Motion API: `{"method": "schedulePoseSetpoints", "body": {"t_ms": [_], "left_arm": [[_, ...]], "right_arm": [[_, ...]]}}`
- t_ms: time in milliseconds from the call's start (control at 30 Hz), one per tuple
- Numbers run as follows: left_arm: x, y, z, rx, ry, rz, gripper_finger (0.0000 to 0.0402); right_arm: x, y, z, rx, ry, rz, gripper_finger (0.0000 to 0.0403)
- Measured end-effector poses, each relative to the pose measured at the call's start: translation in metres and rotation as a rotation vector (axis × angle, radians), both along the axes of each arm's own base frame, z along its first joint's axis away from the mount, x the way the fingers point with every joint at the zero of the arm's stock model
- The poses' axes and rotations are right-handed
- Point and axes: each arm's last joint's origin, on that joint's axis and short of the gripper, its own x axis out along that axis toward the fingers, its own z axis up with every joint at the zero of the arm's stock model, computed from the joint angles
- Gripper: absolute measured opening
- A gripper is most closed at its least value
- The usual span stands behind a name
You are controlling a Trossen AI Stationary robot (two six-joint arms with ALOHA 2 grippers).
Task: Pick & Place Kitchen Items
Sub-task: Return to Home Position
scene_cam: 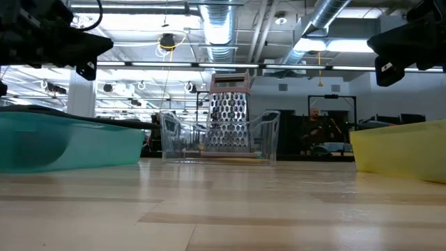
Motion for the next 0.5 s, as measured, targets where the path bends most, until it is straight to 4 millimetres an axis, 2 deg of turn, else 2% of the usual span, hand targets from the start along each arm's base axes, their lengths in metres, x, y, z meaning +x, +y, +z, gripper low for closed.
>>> {"method": "schedulePoseSetpoints", "body": {"t_ms": [500], "left_arm": [[0.0004, 0.0009, 0.0005, -0.002, -0.003, 0.028, 0.0004]], "right_arm": [[0.0, 0.0, -0.0001, 0.0, 0.001, 0.0, 0.0016]]}}
